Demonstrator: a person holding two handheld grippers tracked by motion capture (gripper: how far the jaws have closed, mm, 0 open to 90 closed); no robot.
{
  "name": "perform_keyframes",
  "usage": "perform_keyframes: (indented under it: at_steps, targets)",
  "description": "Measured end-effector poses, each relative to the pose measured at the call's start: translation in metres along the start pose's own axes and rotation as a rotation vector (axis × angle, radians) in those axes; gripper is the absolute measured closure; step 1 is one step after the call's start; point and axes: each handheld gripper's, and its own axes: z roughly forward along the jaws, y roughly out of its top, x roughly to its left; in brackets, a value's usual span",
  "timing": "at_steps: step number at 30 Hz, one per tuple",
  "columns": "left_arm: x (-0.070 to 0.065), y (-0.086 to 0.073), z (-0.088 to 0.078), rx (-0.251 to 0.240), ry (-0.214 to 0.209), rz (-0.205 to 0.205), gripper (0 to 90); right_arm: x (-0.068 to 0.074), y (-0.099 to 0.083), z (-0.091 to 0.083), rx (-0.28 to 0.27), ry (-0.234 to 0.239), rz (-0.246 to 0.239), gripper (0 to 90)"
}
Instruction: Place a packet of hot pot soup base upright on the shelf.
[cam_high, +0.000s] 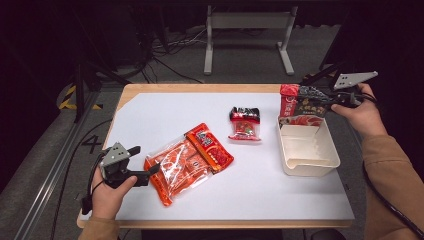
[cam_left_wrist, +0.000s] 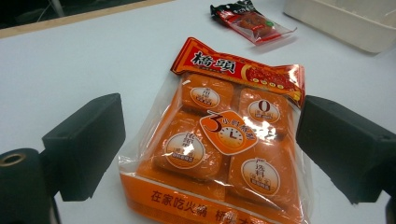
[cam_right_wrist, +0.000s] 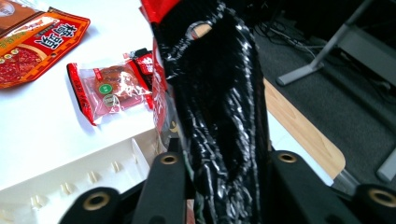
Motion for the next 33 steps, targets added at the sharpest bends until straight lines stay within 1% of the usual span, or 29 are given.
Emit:
perform_keyframes:
  at_steps: [1, 2, 3, 4, 5, 6, 7, 8, 10, 11, 12, 13, 14, 15, 17, 18, 19, 20, 21, 22, 23, 27, 28, 30, 32, 33]
  targets:
    - [0.001, 0.001, 0.001, 0.004, -0.002, 0.004, 9.2, 0.000, 0.000, -0.001, -0.008, 0.002, 0.012, 60.2]
    - [0.001, 0.001, 0.002, -0.001, -0.004, 0.005, 9.1, 0.001, 0.002, -0.003, -0.032, 0.001, 0.043, 47.4]
    - [0.001, 0.002, 0.004, 0.001, -0.009, 0.005, 9.1, 0.002, 0.003, -0.004, -0.042, -0.001, 0.056, 37.0]
    - [0.001, 0.002, 0.005, -0.004, -0.009, 0.003, 8.8, 0.003, 0.005, -0.005, -0.044, -0.012, 0.060, 28.7]
    - [0.001, 0.003, 0.007, -0.010, -0.016, 0.000, 8.5, 0.005, 0.007, -0.006, -0.045, -0.029, 0.058, 24.6]
    - [0.001, 0.003, 0.007, -0.010, -0.016, 0.000, 8.2, 0.005, 0.007, -0.006, -0.045, -0.029, 0.058, 24.6]
    - [0.001, 0.005, 0.010, -0.019, -0.025, -0.001, 7.7, 0.010, 0.011, -0.011, -0.064, -0.041, 0.057, 21.3]
    - [0.001, 0.005, 0.011, -0.023, -0.030, -0.001, 7.4, 0.011, 0.013, -0.013, -0.075, -0.048, 0.057, 19.9]
    - [0.002, 0.008, 0.015, -0.021, -0.032, -0.002, 6.4, 0.015, 0.017, -0.020, -0.110, -0.058, 0.065, 18.7]
    - [0.002, 0.009, 0.016, -0.021, -0.032, -0.006, 6.0, 0.017, 0.018, -0.023, -0.120, -0.061, 0.070, 18.0]
    - [0.002, 0.010, 0.018, -0.019, -0.030, 0.000, 6.0, 0.018, 0.020, -0.026, -0.130, -0.070, 0.072, 17.4]
    - [0.003, 0.012, 0.020, -0.015, -0.026, 0.006, 5.9, 0.021, 0.021, -0.029, -0.144, -0.071, 0.083, 16.6]
    - [0.003, 0.012, 0.020, -0.015, -0.026, 0.006, 5.6, 0.021, 0.021, -0.029, -0.144, -0.071, 0.083, 16.6]
    - [0.003, 0.013, 0.023, -0.013, -0.031, -0.003, 5.6, 0.023, 0.023, -0.032, -0.156, -0.067, 0.091, 16.1]
    - [0.005, 0.015, 0.028, -0.014, -0.027, -0.006, 5.6, 0.032, 0.028, -0.038, -0.175, -0.066, 0.101, 14.6]
    - [0.005, 0.015, 0.030, -0.006, -0.026, -0.011, 5.6, 0.035, 0.030, -0.040, -0.181, -0.064, 0.103, 14.4]
    - [0.007, 0.017, 0.032, -0.002, -0.019, 0.000, 5.7, 0.038, 0.032, -0.042, -0.191, -0.059, 0.109, 14.1]
    - [0.007, 0.017, 0.033, 0.001, -0.021, -0.005, 5.7, 0.043, 0.035, -0.045, -0.200, -0.054, 0.122, 13.7]
    - [0.008, 0.019, 0.035, -0.004, -0.020, 0.009, 5.7, 0.046, 0.037, -0.046, -0.204, -0.051, 0.129, 13.6]
    - [0.008, 0.020, 0.036, -0.005, -0.021, 0.002, 5.8, 0.050, 0.040, -0.048, -0.209, -0.046, 0.137, 13.1]
    - [0.008, 0.021, 0.037, -0.004, -0.021, 0.011, 5.9, 0.054, 0.041, -0.049, -0.211, -0.042, 0.141, 12.8]
    - [0.009, 0.024, 0.042, 0.000, -0.022, 0.021, 7.2, 0.073, 0.051, -0.055, -0.227, -0.045, 0.138, 11.7]
    - [0.009, 0.024, 0.042, 0.000, -0.022, 0.021, 7.4, 0.073, 0.051, -0.055, -0.227, -0.045, 0.138, 11.7]
    - [0.010, 0.025, 0.045, 0.012, -0.010, 0.033, 7.6, 0.081, 0.056, -0.058, -0.242, -0.039, 0.142, 11.6]
    - [0.010, 0.025, 0.047, 0.016, -0.012, 0.022, 8.1, 0.088, 0.059, -0.060, -0.255, -0.035, 0.145, 11.1]
    - [0.011, 0.025, 0.047, 0.021, -0.013, 0.030, 8.2, 0.092, 0.061, -0.060, -0.265, -0.030, 0.145, 11.1]
